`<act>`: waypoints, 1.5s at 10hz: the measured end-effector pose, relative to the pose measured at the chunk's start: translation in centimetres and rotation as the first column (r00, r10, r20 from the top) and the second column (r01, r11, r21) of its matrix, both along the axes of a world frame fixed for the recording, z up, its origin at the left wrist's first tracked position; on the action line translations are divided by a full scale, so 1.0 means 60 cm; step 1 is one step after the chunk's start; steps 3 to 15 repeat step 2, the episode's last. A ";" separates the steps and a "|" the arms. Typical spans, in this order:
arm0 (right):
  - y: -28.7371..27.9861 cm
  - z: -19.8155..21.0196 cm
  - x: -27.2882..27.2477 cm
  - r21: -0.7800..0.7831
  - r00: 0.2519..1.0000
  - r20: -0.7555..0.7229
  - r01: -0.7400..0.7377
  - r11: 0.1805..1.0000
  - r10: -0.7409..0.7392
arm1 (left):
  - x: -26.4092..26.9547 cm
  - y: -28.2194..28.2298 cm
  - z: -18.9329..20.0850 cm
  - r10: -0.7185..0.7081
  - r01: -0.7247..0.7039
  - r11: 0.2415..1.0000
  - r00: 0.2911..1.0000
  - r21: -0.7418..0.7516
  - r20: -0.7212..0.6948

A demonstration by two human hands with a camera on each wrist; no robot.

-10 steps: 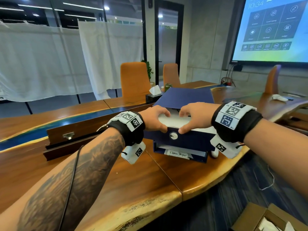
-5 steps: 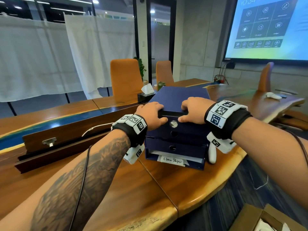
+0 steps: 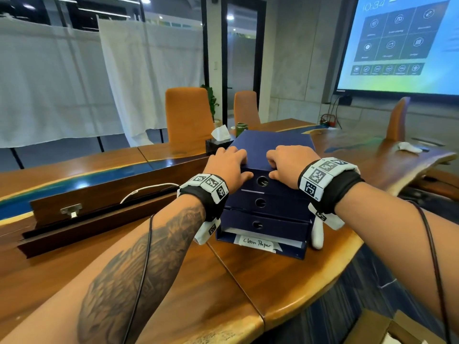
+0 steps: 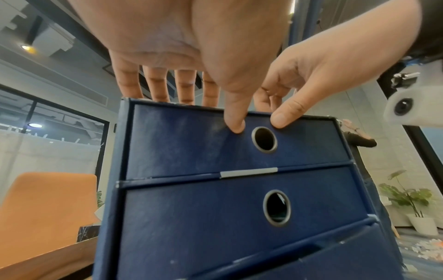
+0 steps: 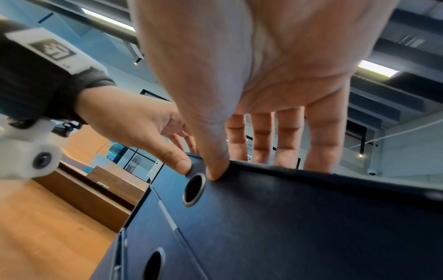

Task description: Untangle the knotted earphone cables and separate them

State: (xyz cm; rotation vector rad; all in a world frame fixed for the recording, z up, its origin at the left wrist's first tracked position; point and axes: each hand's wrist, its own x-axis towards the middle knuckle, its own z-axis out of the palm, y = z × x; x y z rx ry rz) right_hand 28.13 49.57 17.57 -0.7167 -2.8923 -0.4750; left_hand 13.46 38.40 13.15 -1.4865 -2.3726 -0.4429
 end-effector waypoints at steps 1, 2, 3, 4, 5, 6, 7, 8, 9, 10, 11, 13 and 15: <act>-0.013 -0.001 -0.005 -0.021 1.000 -0.012 0.021 1.000 -0.021 | 0.007 -0.037 -0.001 -0.014 0.014 0.998 1.000 -0.062 -0.008; -0.042 -0.005 -0.025 -0.081 0.995 -0.089 -0.058 0.995 0.051 | -0.016 -0.093 0.001 0.041 -0.039 0.998 0.999 -0.050 0.025; -0.042 -0.005 -0.025 -0.081 0.995 -0.089 -0.058 0.995 0.051 | -0.016 -0.093 0.001 0.041 -0.039 0.998 0.999 -0.050 0.025; -0.042 -0.005 -0.025 -0.081 0.995 -0.089 -0.058 0.995 0.051 | -0.016 -0.093 0.001 0.041 -0.039 0.998 0.999 -0.050 0.025; -0.042 -0.005 -0.025 -0.081 0.995 -0.089 -0.058 0.995 0.051 | -0.016 -0.093 0.001 0.041 -0.039 0.998 0.999 -0.050 0.025; -0.042 -0.005 -0.025 -0.081 0.995 -0.089 -0.058 0.995 0.051 | -0.016 -0.093 0.001 0.041 -0.039 0.998 0.999 -0.050 0.025; -0.042 -0.005 -0.025 -0.081 0.995 -0.089 -0.058 0.995 0.051 | -0.016 -0.093 0.001 0.041 -0.039 0.998 0.999 -0.050 0.025; -0.042 -0.005 -0.025 -0.081 0.995 -0.089 -0.058 0.995 0.051 | -0.016 -0.093 0.001 0.041 -0.039 0.998 0.999 -0.050 0.025; -0.042 -0.005 -0.025 -0.081 0.995 -0.089 -0.058 0.995 0.051 | -0.016 -0.093 0.001 0.041 -0.039 0.998 0.999 -0.050 0.025; -0.042 -0.005 -0.025 -0.081 0.995 -0.089 -0.058 0.995 0.051 | -0.016 -0.093 0.001 0.041 -0.039 0.998 0.999 -0.050 0.025; -0.042 -0.005 -0.025 -0.081 0.995 -0.089 -0.058 0.995 0.051 | -0.016 -0.093 0.001 0.041 -0.039 0.998 0.999 -0.050 0.025; -0.042 -0.005 -0.025 -0.081 0.995 -0.089 -0.058 0.995 0.051 | -0.016 -0.093 0.001 0.041 -0.039 0.998 0.999 -0.050 0.025; -0.042 -0.005 -0.025 -0.081 0.995 -0.089 -0.058 0.995 0.051 | -0.016 -0.093 0.001 0.041 -0.039 0.998 0.999 -0.050 0.025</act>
